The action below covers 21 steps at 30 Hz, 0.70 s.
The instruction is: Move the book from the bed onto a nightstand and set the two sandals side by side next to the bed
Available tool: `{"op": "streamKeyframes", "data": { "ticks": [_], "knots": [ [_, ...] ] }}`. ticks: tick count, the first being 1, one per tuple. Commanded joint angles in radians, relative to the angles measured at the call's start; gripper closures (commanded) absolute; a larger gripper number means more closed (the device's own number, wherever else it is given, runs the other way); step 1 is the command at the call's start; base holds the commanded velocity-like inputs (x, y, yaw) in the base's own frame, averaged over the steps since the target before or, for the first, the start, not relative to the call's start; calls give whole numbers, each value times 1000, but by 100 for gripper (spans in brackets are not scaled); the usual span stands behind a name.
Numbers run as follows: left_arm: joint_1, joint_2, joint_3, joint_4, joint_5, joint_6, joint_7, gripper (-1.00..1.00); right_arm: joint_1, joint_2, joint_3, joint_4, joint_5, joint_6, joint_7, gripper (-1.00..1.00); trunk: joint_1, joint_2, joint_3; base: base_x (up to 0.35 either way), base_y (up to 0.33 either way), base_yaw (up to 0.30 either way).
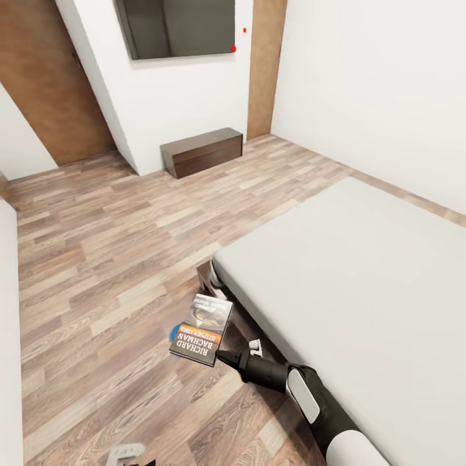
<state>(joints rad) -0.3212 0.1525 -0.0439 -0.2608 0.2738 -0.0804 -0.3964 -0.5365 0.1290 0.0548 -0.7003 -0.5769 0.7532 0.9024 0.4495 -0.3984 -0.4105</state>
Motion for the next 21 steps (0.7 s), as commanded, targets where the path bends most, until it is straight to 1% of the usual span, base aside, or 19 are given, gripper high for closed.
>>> {"op": "streamKeyframes", "data": {
  "ticks": [1,21],
  "knots": [
    [-1,0,-5,2,7,-3,-3,-100,0,0,0,-1,-9,8,-1,100,0,-2,-1,0,0,292],
    [-1,-1,-5,2,7,-1,-5,-100,0,0,0,-1,-9,8,0,100,0,-2,-1,0,0,292]
  ]
}}
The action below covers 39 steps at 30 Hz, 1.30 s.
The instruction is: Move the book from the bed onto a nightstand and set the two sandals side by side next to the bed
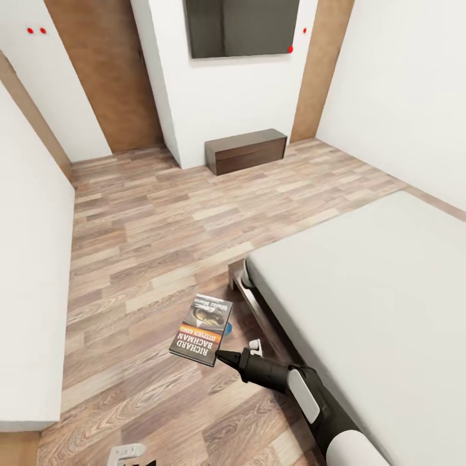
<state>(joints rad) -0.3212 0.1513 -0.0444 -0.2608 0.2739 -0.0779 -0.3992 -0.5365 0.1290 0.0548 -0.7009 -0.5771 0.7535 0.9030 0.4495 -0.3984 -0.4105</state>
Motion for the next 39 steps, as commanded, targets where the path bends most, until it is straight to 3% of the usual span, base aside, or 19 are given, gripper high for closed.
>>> {"op": "streamKeyframes", "data": {
  "ticks": [1,39],
  "knots": [
    [-1,1,-5,2,7,-3,-3,-100,0,0,0,-1,-9,8,0,100,0,-2,-1,0,0,292],
    [-1,2,-5,2,7,-3,-3,-100,0,0,0,3,-9,7,-3,100,0,-2,-1,0,0,292]
  ]
}}
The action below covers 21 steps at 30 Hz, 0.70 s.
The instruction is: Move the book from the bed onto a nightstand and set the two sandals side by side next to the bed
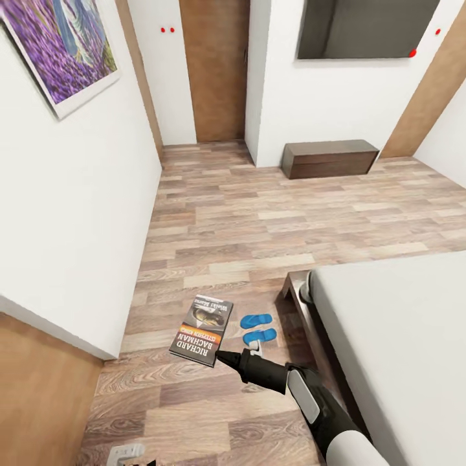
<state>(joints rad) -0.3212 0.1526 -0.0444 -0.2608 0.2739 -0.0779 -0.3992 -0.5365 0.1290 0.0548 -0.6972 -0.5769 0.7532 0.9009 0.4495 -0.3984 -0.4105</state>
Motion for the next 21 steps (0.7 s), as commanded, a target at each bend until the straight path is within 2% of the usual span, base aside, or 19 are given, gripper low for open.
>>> {"op": "streamKeyframes", "data": {
  "ticks": [1,9,21],
  "knots": [
    [-1,1,-5,2,7,-3,-3,-100,0,0,0,-1,-9,8,0,100,0,-2,-1,0,0,292],
    [-1,1,-3,2,8,-2,-3,-100,0,0,-1,0,-9,8,-1,100,0,-2,-1,0,0,265],
    [-1,1,-3,2,8,-2,-3,-100,0,-2,-3,28,-8,2,-1,100,0,-2,9,0,0,26]
  ]
}}
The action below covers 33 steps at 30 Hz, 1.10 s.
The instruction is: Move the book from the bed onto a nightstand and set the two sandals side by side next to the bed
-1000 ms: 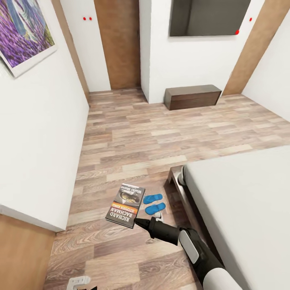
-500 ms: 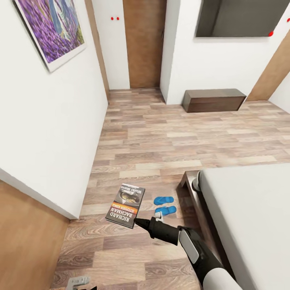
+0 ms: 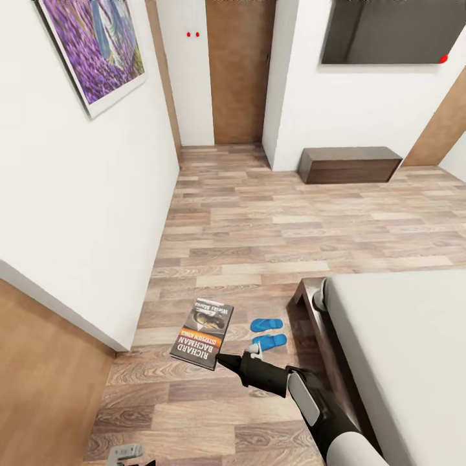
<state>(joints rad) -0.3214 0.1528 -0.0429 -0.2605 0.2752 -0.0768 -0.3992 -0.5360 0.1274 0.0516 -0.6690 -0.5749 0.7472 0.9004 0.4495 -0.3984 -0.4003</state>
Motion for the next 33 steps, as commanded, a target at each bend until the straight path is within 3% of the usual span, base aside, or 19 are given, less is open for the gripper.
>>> {"op": "streamKeyframes", "data": {
  "ticks": [1,3,5,6,8,10,17,21,30,33],
  "knots": [
    [-1,1,-5,1,6,-3,-3,-100,0,-3,0,26,0,-8,-1,100,1,-2,0,0,0,0],
    [-1,1,-6,1,6,-4,-3,-100,0,-27,0,88,53,-72,-1,100,1,-2,4,0,0,0],
    [-1,0,-6,1,6,-4,-4,-100,-1,-68,0,136,129,-147,2,100,1,-2,7,0,0,0],
    [-1,0,-6,1,6,-4,-4,-100,-1,-80,0,145,146,-162,2,100,1,-2,8,0,0,0],
    [-1,-1,-6,1,6,-4,-4,-100,-1,-126,-1,167,194,-195,4,100,1,-2,12,0,0,0],
    [-1,-1,-6,1,5,-4,-4,-100,-1,-184,-1,177,216,-213,4,100,1,-2,15,0,0,0],
    [-1,-3,-7,1,5,-6,-4,-100,1,-270,0,187,232,-222,4,100,1,-2,26,0,0,0],
    [-1,-5,-7,1,5,-7,-4,-100,3,-298,0,192,234,-226,3,100,1,-2,33,0,0,0],
    [-1,-7,-7,1,5,-7,-4,-100,3,-306,-7,245,232,-223,1,100,1,-2,39,0,0,0],
    [-1,-7,-7,1,5,-7,-4,-100,4,-326,-8,248,230,-221,3,100,1,-2,39,0,0,0]
  ]
}}
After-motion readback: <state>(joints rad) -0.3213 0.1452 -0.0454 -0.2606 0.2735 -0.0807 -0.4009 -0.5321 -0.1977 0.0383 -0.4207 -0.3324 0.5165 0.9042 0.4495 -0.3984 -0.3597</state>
